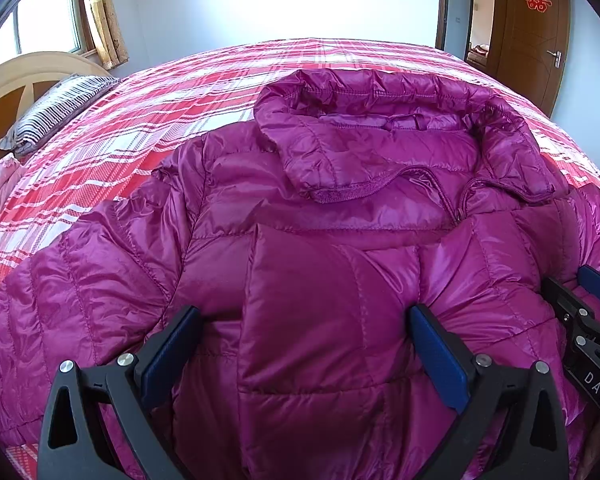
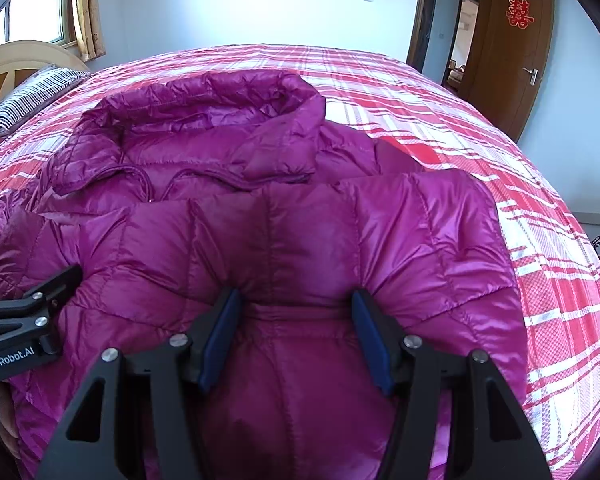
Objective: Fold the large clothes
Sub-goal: 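Grasp the other sleeve cuff with the left gripper and lift it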
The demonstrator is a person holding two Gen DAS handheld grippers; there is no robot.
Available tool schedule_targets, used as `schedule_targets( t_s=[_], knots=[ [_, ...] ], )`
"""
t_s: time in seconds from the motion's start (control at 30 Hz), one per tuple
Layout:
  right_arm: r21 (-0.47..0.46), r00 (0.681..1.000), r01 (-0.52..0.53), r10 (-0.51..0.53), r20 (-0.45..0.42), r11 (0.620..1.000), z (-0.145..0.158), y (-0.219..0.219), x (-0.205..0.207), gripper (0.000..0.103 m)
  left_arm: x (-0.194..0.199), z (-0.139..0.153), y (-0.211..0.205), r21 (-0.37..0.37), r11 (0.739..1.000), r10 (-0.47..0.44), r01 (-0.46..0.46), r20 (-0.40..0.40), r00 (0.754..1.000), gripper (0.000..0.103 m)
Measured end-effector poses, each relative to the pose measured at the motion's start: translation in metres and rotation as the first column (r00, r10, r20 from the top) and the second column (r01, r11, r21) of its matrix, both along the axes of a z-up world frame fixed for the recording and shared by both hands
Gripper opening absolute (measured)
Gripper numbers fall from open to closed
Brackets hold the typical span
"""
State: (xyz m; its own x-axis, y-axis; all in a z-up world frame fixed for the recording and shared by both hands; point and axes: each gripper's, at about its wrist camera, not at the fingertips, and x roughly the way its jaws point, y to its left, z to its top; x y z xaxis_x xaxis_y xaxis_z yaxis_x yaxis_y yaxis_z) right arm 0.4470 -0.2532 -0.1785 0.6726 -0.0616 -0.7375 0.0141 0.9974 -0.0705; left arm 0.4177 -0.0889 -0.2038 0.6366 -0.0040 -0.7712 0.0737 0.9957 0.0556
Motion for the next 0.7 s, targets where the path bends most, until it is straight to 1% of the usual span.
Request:
schedule_targets(
  t_s=[0.1, 0.23, 0.3, 0.4, 0.47, 0.5, 0.53, 0.6, 0.67, 0.7],
  knots=[
    [-0.013, 1.000, 0.001, -0.001, 0.001, 1.000, -0.001, 0.002, 0.000, 0.062, 0.000, 0.001, -0.001, 0.001, 1.000, 0.000, 0.000, 0.000, 1.000, 0.102],
    [-0.016, 1.000, 0.002, -0.001, 0.003, 1.000, -0.001, 0.002, 0.000, 0.062, 0.001, 0.005, 0.006, -0.047, 0.999, -0.012, 0.010, -0.024, 1.000, 0.102],
    [-0.018, 1.000, 0.002, -0.002, 0.005, 1.000, -0.001, 0.003, 0.000, 0.062, -0.003, 0.013, 0.013, -0.045, 0.999, -0.023, 0.022, -0.031, 0.999, 0.102],
    [-0.013, 1.000, 0.003, -0.003, 0.006, 1.000, -0.001, 0.002, 0.000, 0.063, -0.028, 0.040, 0.037, -0.020, 1.000, 0.000, 0.001, 0.036, 0.999, 0.102],
    [-0.013, 1.000, 0.003, -0.003, 0.006, 1.000, -0.001, 0.001, 0.000, 0.063, -0.050, 0.057, 0.060, -0.014, 1.000, -0.008, 0.009, 0.084, 0.996, 0.102],
    [-0.014, 1.000, 0.005, -0.005, 0.006, 1.000, -0.001, 0.001, 0.000, 0.064, -0.062, 0.064, 0.074, 0.002, 1.000, 0.000, 0.000, 0.107, 0.994, 0.102],
    [-0.017, 1.000, 0.005, -0.005, 0.005, 1.000, -0.001, 0.001, 0.000, 0.064, -0.079, 0.071, 0.099, 0.021, 0.999, 0.027, -0.030, 0.134, 0.991, 0.102],
    [-0.019, 1.000, 0.006, -0.006, 0.006, 1.000, 0.000, 0.001, 0.000, 0.064, -0.101, 0.077, 0.142, 0.041, 0.996, 0.072, -0.079, 0.155, 0.985, 0.102],
    [-0.016, 1.000, 0.005, -0.005, 0.008, 1.000, 0.000, 0.001, -0.001, 0.064, -0.120, 0.078, 0.187, 0.078, 0.984, 0.146, -0.160, 0.164, 0.976, 0.102],
    [-0.013, 1.000, 0.005, -0.004, 0.009, 1.000, 0.000, 0.000, -0.001, 0.064, -0.131, 0.078, 0.216, 0.103, 0.970, 0.199, -0.219, 0.171, 0.965, 0.102]
  ],
)
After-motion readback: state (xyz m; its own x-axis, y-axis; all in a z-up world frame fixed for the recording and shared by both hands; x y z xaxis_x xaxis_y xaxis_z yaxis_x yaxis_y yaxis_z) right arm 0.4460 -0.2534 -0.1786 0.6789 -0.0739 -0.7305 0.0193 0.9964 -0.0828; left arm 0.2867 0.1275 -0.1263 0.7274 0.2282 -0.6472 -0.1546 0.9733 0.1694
